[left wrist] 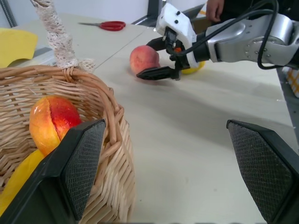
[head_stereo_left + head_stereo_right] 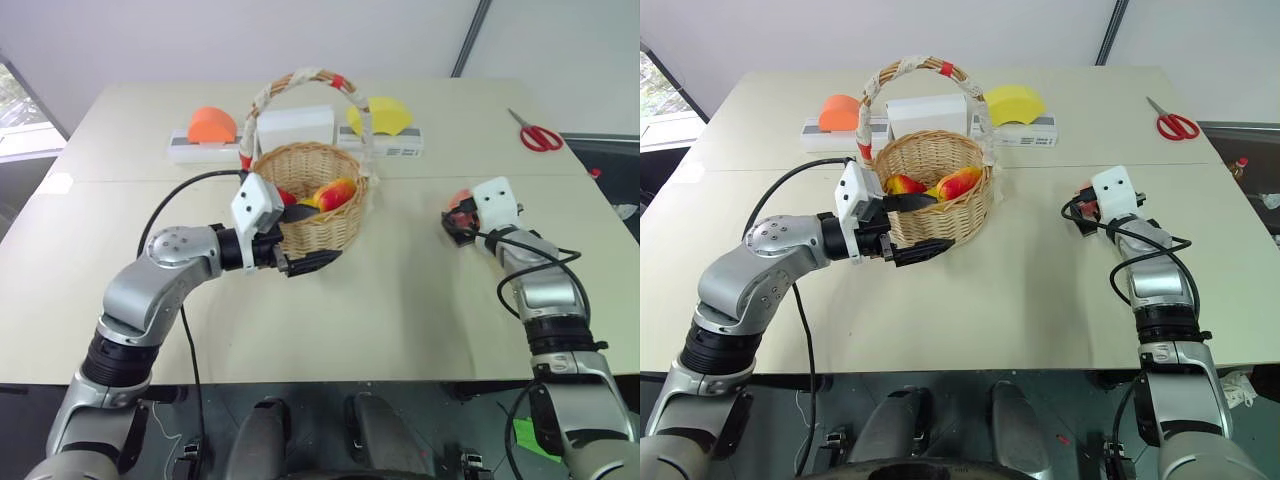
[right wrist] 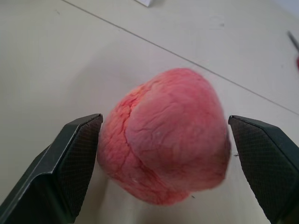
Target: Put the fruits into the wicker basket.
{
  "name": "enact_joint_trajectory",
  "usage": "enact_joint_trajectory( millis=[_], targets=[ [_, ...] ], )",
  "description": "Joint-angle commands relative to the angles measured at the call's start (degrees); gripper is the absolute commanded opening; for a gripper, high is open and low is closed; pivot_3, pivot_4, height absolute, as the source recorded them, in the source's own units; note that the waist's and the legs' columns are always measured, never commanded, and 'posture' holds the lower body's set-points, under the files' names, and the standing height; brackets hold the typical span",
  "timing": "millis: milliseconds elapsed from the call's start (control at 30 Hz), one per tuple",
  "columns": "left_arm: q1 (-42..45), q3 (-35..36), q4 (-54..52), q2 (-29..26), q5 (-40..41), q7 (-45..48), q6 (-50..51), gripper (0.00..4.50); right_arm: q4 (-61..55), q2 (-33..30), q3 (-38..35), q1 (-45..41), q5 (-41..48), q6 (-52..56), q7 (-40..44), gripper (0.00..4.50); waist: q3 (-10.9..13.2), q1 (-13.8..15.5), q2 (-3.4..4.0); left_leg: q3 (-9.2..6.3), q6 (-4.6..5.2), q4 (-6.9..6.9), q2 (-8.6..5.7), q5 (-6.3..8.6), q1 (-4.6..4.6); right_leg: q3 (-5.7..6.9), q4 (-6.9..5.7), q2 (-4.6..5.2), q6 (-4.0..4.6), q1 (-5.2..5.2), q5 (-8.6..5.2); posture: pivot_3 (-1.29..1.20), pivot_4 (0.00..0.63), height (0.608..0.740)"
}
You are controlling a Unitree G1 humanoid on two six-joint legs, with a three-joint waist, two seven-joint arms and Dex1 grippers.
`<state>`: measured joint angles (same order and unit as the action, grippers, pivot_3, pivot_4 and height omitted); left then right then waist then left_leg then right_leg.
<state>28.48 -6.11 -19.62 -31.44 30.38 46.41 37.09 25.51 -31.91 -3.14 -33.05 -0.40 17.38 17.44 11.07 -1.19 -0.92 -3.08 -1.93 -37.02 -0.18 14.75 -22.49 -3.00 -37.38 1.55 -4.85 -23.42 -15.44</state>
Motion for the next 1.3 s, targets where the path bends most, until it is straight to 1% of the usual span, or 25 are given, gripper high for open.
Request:
enact_joint_trajectory(
  millis=[33, 100, 133, 167, 233, 300, 367, 467, 500, 533, 567, 600, 633, 700, 800, 900, 967, 1033, 1133, 1200, 1300],
  targets=[
    [-0.38, -0.12, -2.36, -0.33, -0.68, -0.15, -0.66, 4.5, 1.24, 0.14, -0.39, -2.33, -0.59, -2.51, -0.15, 3.67, 0.0, -0.02, 0.0, -0.01, 0.0, 0.0, 0.0, 0.0, 0.0, 0.0, 0.0, 0.0, 0.0, 0.0, 0.0, 0.0, 0.15, 0.74],
    [-0.66, 0.34, -2.33, -0.31, -0.55, -0.29, -0.72, 4.5, 0.11, 0.07, 0.07, -2.01, -1.16, -3.43, -0.05, 2.79, 0.0, 0.01, 0.0, -0.02, 0.0, 0.0, 0.01, 0.0, 0.0, 0.0, 0.0, 0.0, 0.0, 0.0, 0.0, 0.0, 0.15, 0.74],
    [-0.94, 0.77, -2.3, -0.3, -0.47, -0.39, -0.91, 4.5, -1.48, -0.05, 0.31, -1.51, -1.35, -3.95, 0.31, 2.52, 0.0, 0.0, 0.0, -0.02, 0.0, -0.01, 0.01, 0.0, 0.0, 0.0, -0.01, 0.0, 0.0, 0.0, 0.0, 0.0, 0.15, 0.74],
    [-1.44, 1.49, -2.13, -0.38, -0.38, -0.4, -1.38, 4.5, -4.15, -0.4, 0.78, -0.67, -1.55, -4.81, 1.19, 2.44, 0.0, -0.03, 0.0, -0.03, 0.0, -0.01, 0.01, 0.0, 0.0, 0.0, -0.01, 0.0, 0.0, 0.0, 0.0, 0.0, 0.15, 0.74],
    [-3.1, 4.1, -1.43, -0.63, 0.41, -0.4, -2.37, 4.5, -12.45, -1.77, 1.94, 2.0, -0.97, -6.97, 5.24, 2.44, 0.01, -0.08, 0.03, -0.06, 0.0, 0.0, 0.02, 0.0, 0.01, -0.01, -0.01, 0.0, 0.0, -0.01, 0.0, 0.0, 0.15, 0.74],
    [-5.4, 7.74, -0.09, -1.15, 1.34, -0.29, -3.63, 4.5, -23.54, -3.51, 2.98, 5.43, 1.8, -8.45, 11.61, 2.44, 0.03, -0.19, 0.06, -0.15, 0.02, 0.04, 0.05, 0.02, 0.01, 0.0, -0.01, -0.02, 0.0, -0.04, 0.0, 0.0, 0.15, 0.74],
    [-6.94, 10.09, 0.91, -1.56, 1.74, 0.07, -4.88, 4.5, -30.91, -3.97, 3.19, 7.37, 4.88, -7.91, 15.91, 2.44, 0.03, -0.21, 0.06, -0.19, 0.03, 0.04, 0.12, 0.02, 0.0, 0.0, -0.01, -0.03, 0.0, -0.05, -0.01, 0.0, 0.15, 0.74],
    [-8.43, 12.31, 2.16, -2.01, 2.02, 0.68, -6.44, 4.5, -38.61, -3.18, 3.2, 8.37, 10.24, -5.21, 20.28, 2.44, 0.03, -0.08, 0.05, -0.21, 0.03, -0.03, 0.16, 0.02, 0.06, 0.03, -0.06, -0.02, -0.01, 0.03, 0.0, 0.0, 0.15, 0.74],
    [-9.07, 13.23, 2.79, -2.4, 2.17, 1.01, -6.69, 4.5, -42.0, -2.38, 3.99, 7.93, 13.27, -3.02, 21.86, 2.44, 0.03, 0.06, 0.05, -0.21, 0.03, -0.06, 0.16, 0.02, 0.07, 0.03, -0.06, -0.01, -0.01, 0.06, 0.0, 0.0, 0.15, 0.74],
    [-9.63, 13.9, 3.33, -2.84, 2.24, 1.39, -6.94, 4.5, -44.82, -1.26, 4.93, 7.04, 16.19, -0.48, 22.96, 2.44, 0.03, 0.05, 0.05, -0.23, 0.03, -0.08, 0.15, 0.02, 0.07, 0.04, -0.06, 0.0, -0.01, 0.08, 0.0, 0.0, 0.15, 0.74],
    [-10.37, 14.29, 3.36, -3.39, 1.99, 1.61, -7.04, 4.5, -46.57, 1.37, 6.46, 4.89, 18.28, 1.52, 22.62, 2.44, 0.02, 0.01, 0.05, -0.23, 0.03, -0.08, 0.15, 0.02, 0.07, 0.04, -0.06, 0.02, -0.01, 0.08, 0.0, 0.0, 0.15, 0.74],
    [-10.75, 14.46, 3.28, -3.7, 1.86, 1.46, -6.82, 4.5, -46.81, 4.07, 8.01, 2.47, 19.02, 3.44, 21.54, 2.44, 0.03, -0.27, 0.04, -0.23, 0.03, -0.08, 0.17, 0.02, 0.07, 0.04, -0.05, 0.02, -0.01, 0.08, 0.0, 0.0, 0.15, 0.74],
    [-10.9, 14.53, 2.94, -3.74, 1.99, 1.25, -6.66, 4.5, -46.01, 5.92, 9.58, 0.45, 17.95, 4.66, 20.35, 2.44, 0.03, -0.51, 0.05, -0.22, 0.03, -0.06, 0.21, 0.02, 0.06, 0.03, -0.07, 0.0, 0.0, 0.04, 0.0, 0.0, 0.15, 0.74],
    [-10.88, 15.07, 1.81, -3.32, 3.25, 0.66, -5.94, 4.5, -42.11, 8.94, 12.77, -3.6, 13.37, 5.48, 17.73, 2.44, 0.03, -0.77, 0.05, -0.24, 0.02, -0.06, 0.22, 0.01, 0.06, 0.04, -0.12, 0.02, 0.0, 0.0, 0.0, 0.0, 0.15, 0.74],
    [-11.65, 15.57, -0.27, -3.31, 4.81, 0.21, -4.93, 4.5, -35.17, 12.98, 14.8, -8.8, 8.7, 7.79, 12.46, 2.44, 0.02, -0.8, 0.03, -0.27, 0.01, -0.06, 0.19, 0.01, 0.05, 0.07, -0.13, 0.06, 0.01, 0.0, 0.0, 0.0, 0.15, 0.74],
    [-12.88, 15.26, -2.57, -3.58, 5.5, -0.03, -4.48, 4.5, -28.42, 16.37, 15.92, -12.72, 6.85, 7.99, 10.67, 2.44, 0.02, -0.65, 0.03, -0.28, 0.0, -0.03, 0.11, 0.01, 0.02, 0.07, -0.11, 0.15, 0.02, -0.01, 0.0, 0.0, 0.15, 0.74],
    [-13.24, 15.07, -3.83, -3.47, 6.07, -0.68, -4.13, 4.5, -24.0, 18.27, 16.32, -14.76, 5.75, 6.9, 9.91, 3.49, 0.02, -0.8, 0.03, -0.26, 0.0, 0.0, 0.1, 0.01, -0.02, 0.06, -0.09, 0.16, 0.02, -0.06, 0.0, 0.0, 0.15, 0.74],
    [-13.22, 14.84, -4.45, -3.24, 6.4, -1.41, -3.76, 4.5, -21.36, 19.41, 16.2, -16.06, 4.69, 5.51, 9.3, 4.41, 0.02, -0.99, 0.03, -0.26, 0.0, 0.02, 0.11, 0.01, -0.03, 0.06, -0.09, 0.15, 0.02, -0.1, 0.0, 0.0, 0.15, 0.74],
    [-13.44, 14.02, -5.61, -2.56, 6.53, -2.43, -3.4, 4.5, -21.91, 20.11, 15.45, -16.67, 4.03, 3.13, 9.02, 4.47, 0.02, -1.1, 0.03, -0.26, 0.0, 0.03, 0.12, 0.01, -0.03, 0.06, -0.1, 0.14, 0.02, -0.1, 0.0, 0.0, 0.15, 0.74],
    [-13.57, 13.53, -6.21, -2.04, 6.83, -2.76, -3.14, 4.5, -25.89, 18.3, 14.4, -14.9, 5.06, 3.16, 10.96, 4.47, 0.02, -1.08, 0.04, -0.26, 0.0, 0.03, 0.11, 0.01, -0.03, 0.06, -0.1, 0.14, 0.02, -0.1, 0.0, 0.0, 0.15, 0.74],
    [-13.27, 12.48, -6.76, -1.17, 6.9, -2.91, -2.92, 4.5, -34.76, 13.68, 11.24, -9.38, 8.39, 3.56, 15.17, 4.47, 0.02, -0.81, 0.03, -0.29, 0.01, 0.04, 0.1, 0.01, -0.04, 0.07, -0.09, 0.15, 0.01, -0.08, 0.0, 0.0, 0.15, 0.74]
  ],
)
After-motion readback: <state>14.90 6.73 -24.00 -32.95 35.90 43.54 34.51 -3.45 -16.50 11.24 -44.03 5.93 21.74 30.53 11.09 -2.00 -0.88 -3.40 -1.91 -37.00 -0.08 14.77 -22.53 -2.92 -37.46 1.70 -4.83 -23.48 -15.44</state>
